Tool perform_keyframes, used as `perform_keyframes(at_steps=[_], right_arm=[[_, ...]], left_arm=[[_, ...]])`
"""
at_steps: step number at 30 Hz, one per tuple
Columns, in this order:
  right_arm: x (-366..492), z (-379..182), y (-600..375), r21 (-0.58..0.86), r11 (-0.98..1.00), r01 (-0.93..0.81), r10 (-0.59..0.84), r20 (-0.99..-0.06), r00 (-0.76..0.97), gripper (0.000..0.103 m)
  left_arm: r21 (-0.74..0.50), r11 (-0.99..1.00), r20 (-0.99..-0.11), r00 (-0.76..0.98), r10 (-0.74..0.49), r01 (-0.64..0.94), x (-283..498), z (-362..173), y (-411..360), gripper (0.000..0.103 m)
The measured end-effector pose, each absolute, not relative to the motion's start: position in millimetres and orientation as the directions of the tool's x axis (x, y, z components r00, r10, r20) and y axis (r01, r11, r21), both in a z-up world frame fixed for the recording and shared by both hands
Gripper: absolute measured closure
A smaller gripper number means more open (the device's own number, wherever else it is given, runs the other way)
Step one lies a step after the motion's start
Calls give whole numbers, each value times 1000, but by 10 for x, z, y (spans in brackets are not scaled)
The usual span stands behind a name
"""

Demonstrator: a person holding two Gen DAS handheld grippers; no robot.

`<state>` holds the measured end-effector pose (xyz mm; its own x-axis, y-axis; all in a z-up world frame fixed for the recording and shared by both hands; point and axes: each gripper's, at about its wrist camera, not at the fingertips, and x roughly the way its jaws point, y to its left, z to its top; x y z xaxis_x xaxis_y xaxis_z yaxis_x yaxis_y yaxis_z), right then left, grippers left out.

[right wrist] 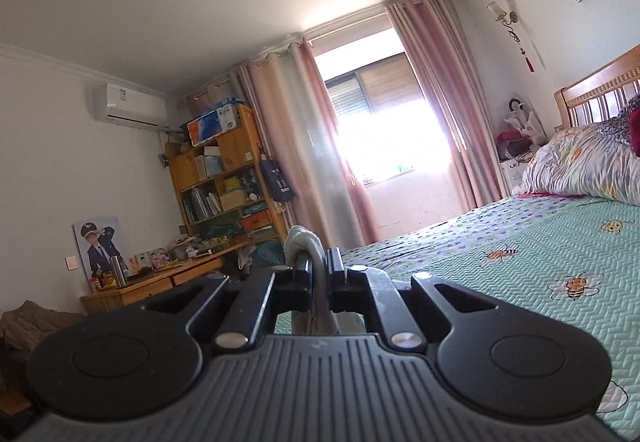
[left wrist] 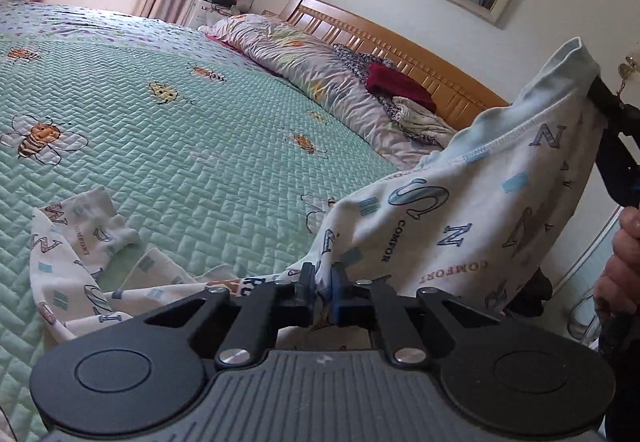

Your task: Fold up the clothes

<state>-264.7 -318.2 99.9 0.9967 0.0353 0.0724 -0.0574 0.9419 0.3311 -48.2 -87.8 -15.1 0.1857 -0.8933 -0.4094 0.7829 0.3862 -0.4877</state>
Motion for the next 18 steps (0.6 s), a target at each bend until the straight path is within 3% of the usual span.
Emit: perform_keyframes(at_steps=[3,5,6,7,10,14,15,17,18], right_arm=[[-2662,1013,-3138,319,945,-73,50,81,996,95],[-2709,1023,-3116,313,945,-95,67,97,993,95],[-2727,1029,-3101,310,945,-107,78,103,992,95],[-2737,1037,-3078,304,945,-118,90,106,990,95],[-2759,1051,-2989,280,949,-147,124,98,987,94],[-2774,1065,-2890,264,951,-161,143,88,986,94],[-2780,1070,-2874,262,952,-157,139,83,987,93],[-2789,1078,-2852,255,957,-139,125,72,990,93],[-2800,1078,-2852,251,960,-126,113,66,991,93]], left_arm=[[-470,391,-391,210,-896,791,-502,37,-810,95],[-465,400,-401,215,-891,790,-439,130,-765,71],[-486,385,-402,190,-896,785,-378,144,-734,32],[-508,362,-394,162,-905,782,-314,151,-706,11],[-547,303,-403,71,-912,780,-145,123,-763,7],[-572,237,-424,-35,-905,786,-71,-12,-1019,11],[-577,224,-422,-52,-905,785,-87,-52,-1075,21],[-590,208,-413,-70,-908,780,-151,-129,-1152,59],[-590,212,-408,-61,-911,779,-196,-154,-1152,93]])
